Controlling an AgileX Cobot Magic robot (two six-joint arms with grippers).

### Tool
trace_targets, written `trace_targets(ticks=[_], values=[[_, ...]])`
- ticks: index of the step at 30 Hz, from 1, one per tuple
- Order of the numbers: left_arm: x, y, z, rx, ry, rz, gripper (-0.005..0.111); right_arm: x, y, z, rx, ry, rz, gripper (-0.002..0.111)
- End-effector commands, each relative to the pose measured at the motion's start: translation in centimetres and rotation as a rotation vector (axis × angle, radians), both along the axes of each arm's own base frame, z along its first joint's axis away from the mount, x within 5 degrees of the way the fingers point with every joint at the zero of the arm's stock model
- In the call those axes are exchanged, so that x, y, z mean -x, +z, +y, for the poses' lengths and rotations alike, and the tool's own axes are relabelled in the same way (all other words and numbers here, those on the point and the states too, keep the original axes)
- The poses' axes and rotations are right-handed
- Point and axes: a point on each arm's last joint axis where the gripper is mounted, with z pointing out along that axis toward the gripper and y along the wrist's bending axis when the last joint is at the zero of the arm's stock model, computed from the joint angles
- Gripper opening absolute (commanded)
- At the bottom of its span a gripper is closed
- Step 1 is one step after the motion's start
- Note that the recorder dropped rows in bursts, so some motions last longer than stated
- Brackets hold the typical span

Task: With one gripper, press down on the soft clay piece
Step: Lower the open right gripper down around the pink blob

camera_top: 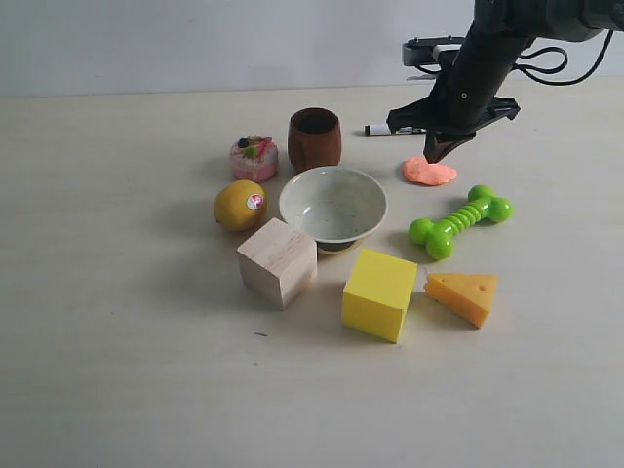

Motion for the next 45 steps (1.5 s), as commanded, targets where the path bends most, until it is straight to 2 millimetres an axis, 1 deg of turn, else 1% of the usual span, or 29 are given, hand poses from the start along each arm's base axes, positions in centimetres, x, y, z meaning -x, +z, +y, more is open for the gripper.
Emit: trace_targets(ticks=[1,6,12,17,29,40,45], values=[[0.0,0.2,0.0,0.003,0.002,-0.018,0.0,-0.2,0.3,0.2,-0.013,-0.005,-0.027,0.0],[0.0,0.2,0.0,0.003,0.002,-0.018,0.0,-0.4,0.2,0.2,-0.016,-0.008,-0.039,0.0],[0.0,0.2,0.0,0.003,0.002,-0.018,0.0,-0.6,-1.2,0.2,-0.013,-0.008,-0.027,0.0],[0.0,0.2,0.0,0.003,0.002,-0.018,0.0,-0.5,-2.8,0.2,-0.003,-0.006,0.01,0.0],[0.0,0.2,0.0,0.003,0.002,-0.018,0.0,0.8,-8.6,-0.2,0.048,-0.013,0.21,0.0],[0.0,0.2,0.0,0.003,0.002,-0.018,0.0,1.3,-11.4,-0.3,0.065,-0.009,0.268,0.0],[0.0,0.2,0.0,0.003,0.002,-0.018,0.0,1.4,-11.7,-0.3,0.067,-0.009,0.277,0.0]])
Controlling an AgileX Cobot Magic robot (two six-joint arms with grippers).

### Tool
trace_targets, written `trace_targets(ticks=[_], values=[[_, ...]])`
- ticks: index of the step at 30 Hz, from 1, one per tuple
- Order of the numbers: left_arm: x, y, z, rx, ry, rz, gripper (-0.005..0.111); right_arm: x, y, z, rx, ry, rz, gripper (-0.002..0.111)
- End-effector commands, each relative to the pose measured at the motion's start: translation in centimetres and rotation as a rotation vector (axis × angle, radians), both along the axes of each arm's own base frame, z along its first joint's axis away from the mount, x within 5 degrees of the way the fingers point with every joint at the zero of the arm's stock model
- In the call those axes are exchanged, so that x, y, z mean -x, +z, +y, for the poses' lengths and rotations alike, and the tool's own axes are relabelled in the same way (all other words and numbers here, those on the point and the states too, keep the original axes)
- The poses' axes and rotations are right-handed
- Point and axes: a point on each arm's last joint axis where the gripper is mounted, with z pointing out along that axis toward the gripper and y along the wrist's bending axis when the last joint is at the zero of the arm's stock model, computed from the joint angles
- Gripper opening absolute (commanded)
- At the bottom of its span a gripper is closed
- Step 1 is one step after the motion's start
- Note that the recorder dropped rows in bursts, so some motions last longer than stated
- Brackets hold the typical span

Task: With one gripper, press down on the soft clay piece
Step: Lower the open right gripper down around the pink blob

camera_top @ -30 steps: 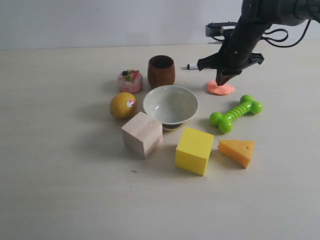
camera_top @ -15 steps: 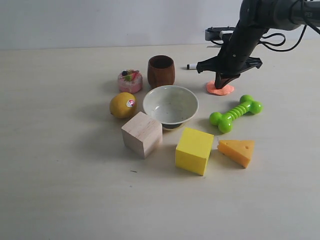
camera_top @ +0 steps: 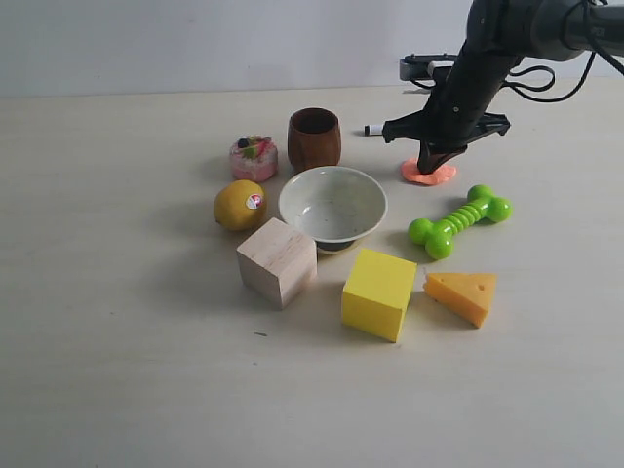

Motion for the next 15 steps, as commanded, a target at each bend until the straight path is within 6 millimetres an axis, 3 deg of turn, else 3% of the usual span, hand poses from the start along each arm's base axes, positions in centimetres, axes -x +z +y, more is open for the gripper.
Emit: trace_targets(ticks=[1,15], values=[[0.02,0.2,0.0,0.003,0.002,-0.018,0.0,1.98,-7.06,-0.62,0.07,0.02,0.188,0.0],[0.02,0.2,0.0,0.003,0.002,-0.018,0.0,2.07,-6.95,-0.72,0.081,0.027,0.198,0.0]])
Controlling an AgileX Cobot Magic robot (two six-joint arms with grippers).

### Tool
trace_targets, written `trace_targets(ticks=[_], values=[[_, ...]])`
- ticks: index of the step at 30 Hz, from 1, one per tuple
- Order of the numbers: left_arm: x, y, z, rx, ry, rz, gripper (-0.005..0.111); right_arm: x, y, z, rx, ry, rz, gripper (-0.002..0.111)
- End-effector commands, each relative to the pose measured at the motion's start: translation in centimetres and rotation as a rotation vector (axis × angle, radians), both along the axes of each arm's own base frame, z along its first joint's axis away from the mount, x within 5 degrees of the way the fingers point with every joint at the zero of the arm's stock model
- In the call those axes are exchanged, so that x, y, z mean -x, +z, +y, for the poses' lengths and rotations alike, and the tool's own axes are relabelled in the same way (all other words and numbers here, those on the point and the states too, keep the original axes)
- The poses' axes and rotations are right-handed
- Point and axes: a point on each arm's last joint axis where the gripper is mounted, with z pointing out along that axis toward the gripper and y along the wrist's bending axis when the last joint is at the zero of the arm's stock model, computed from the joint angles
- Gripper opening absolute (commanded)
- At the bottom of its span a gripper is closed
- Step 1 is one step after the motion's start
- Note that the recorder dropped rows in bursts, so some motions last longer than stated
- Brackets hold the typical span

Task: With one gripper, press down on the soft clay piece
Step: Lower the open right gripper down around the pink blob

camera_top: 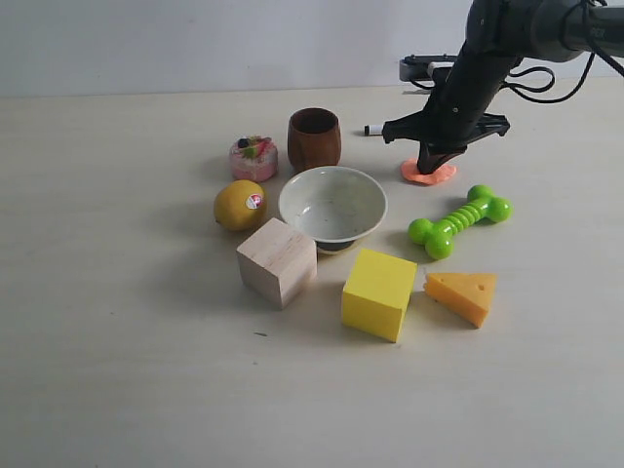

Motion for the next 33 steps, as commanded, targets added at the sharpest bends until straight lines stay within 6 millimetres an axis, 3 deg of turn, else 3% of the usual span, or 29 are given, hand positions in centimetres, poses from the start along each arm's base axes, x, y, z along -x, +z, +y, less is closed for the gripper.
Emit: trace_targets(ticks=[1,16,28,33], values=[[0.0,0.2,0.0,0.003,0.002,-0.018,0.0,2.0,-6.7,-0.6,0.071,0.024,0.192,0.0],[0.0,0.2,0.0,0.003,0.002,-0.018,0.0,1.9,-5.6,0.1,-0.009,0.008,0.18,0.0],[0.0,0.2,0.0,0.003,0.002,-0.018,0.0,1.2,-2.7,0.3,-0.034,-0.001,0.1,0.0],[0.0,0.2,0.0,0.003,0.002,-0.018,0.0,1.2,-2.3,0.4,-0.048,-0.007,0.093,0.019]])
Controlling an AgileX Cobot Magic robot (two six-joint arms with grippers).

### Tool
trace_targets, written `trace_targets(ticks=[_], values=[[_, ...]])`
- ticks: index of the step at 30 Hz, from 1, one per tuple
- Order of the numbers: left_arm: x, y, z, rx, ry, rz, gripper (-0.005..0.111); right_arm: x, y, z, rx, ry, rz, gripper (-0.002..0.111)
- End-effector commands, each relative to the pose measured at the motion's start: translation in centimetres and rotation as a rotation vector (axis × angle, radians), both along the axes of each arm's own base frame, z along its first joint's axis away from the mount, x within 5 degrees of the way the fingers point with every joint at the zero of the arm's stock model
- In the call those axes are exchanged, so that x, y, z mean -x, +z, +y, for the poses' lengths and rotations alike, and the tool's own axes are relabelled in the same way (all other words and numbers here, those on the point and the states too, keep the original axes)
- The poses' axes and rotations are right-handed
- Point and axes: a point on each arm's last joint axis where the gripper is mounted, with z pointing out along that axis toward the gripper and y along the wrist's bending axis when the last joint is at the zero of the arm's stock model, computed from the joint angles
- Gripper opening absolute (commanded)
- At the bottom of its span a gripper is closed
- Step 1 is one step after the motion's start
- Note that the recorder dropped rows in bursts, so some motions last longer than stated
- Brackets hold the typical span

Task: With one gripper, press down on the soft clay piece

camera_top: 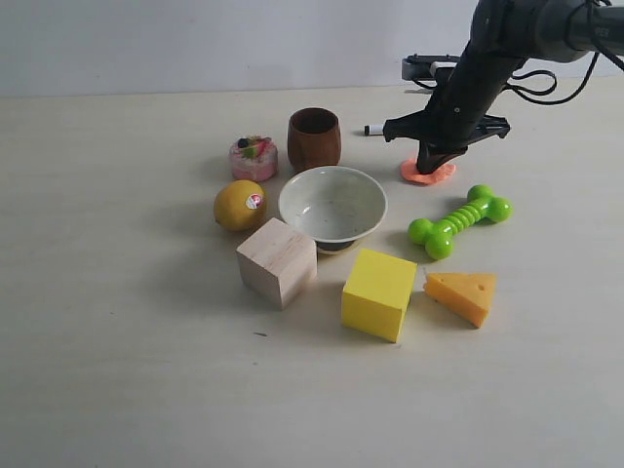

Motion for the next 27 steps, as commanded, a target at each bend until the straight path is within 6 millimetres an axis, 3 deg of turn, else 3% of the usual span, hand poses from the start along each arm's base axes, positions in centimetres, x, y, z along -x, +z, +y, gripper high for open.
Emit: trace_targets(ticks=[1,4,11,22,27], values=[[0.0,0.2,0.0,0.003,0.002,-0.018,0.0,1.3,-3.2,0.6,-0.018,0.002,0.118,0.023],[0.0,0.2,0.0,0.003,0.002,-0.018,0.0,1.3,-3.1,0.9,-0.052,-0.015,0.123,0.033],[0.0,0.2,0.0,0.003,0.002,-0.018,0.0,1.1,-1.4,0.9,-0.064,-0.016,0.089,0.032],[0.0,0.2,0.0,0.003,0.002,-0.018,0.0,1.1,-1.0,0.9,-0.065,-0.014,0.087,0.032],[0.0,0.2,0.0,0.003,0.002,-0.018,0.0,0.9,0.7,0.9,-0.069,-0.013,0.043,0.032]])
